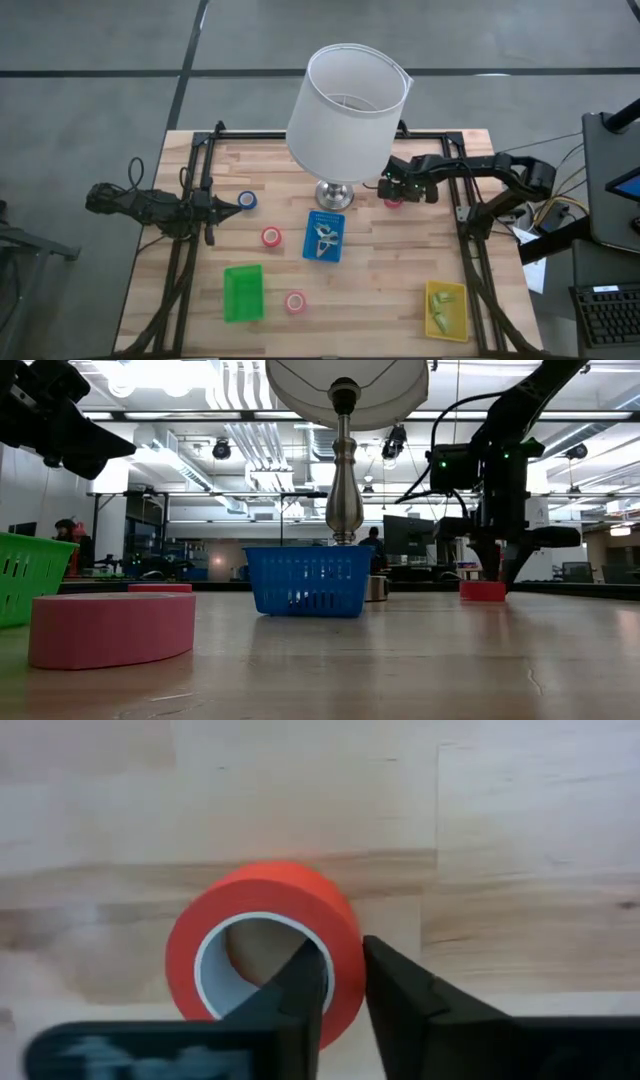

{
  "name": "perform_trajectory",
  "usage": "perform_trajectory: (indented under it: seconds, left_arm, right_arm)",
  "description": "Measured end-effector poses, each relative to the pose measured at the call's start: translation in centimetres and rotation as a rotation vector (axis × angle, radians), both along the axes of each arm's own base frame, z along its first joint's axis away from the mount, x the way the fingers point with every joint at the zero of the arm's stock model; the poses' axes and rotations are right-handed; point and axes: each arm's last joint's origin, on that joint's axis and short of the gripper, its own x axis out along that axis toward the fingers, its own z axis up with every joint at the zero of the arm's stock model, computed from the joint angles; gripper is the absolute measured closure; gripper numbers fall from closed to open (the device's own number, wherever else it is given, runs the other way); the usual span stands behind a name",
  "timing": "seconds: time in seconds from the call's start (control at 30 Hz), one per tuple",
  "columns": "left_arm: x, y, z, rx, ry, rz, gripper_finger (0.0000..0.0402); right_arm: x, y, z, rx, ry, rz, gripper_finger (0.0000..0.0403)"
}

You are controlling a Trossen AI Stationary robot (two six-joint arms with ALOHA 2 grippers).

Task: Pick and place Stapler, Stapler remover, tape
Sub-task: Put the top orange tape into the green bin

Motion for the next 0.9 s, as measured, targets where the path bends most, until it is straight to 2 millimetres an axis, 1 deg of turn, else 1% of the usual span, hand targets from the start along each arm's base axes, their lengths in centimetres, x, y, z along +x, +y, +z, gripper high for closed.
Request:
perform_trajectory:
  seconds: [0.1, 0.3, 0.4, 0.57, 0.7, 0.8, 0.9]
  left_arm:
    - [0.0, 0.0, 0.0, 0.0, 0.0, 0.0, 0.0378]
    - [0.0, 0.0, 0.0, -0.011, -0.004, 0.003, 0.0378]
    - [0.1, 0.0, 0.6, -0.154, -0.085, 0.029, 0.0378]
    - [0.3, -0.1, 2.3, -0.507, -0.307, 0.057, 0.0378]
    - [0.3, -0.1, 2.9, -0.623, -0.38, 0.066, 0.0378]
    - [0.3, -0.1, 3.1, -0.729, -0.407, 0.041, 0.0378]
    - [0.3, -0.2, 3.4, -0.865, -0.443, 0.032, 0.0378]
  right_arm:
    - [0.1, 0.3, 0.1, 0.023, -0.016, 0.025, 0.0373]
    - [0.6, 1.7, 0.4, 0.061, -0.037, 0.117, 0.0372]
    - [1.0, 3.1, 0.6, 0.077, -0.054, 0.157, 0.0369]
    - [2.0, 6.5, 1.9, 0.072, -0.107, 0.241, 0.037]
    - [2.9, 10.1, 3.5, 0.04, -0.165, 0.256, 0.037]
    - [3.7, 13.1, 5.6, -0.015, -0.249, 0.265, 0.037]
    - [4.5, 16.0, 8.1, -0.111, -0.351, 0.28, 0.037]
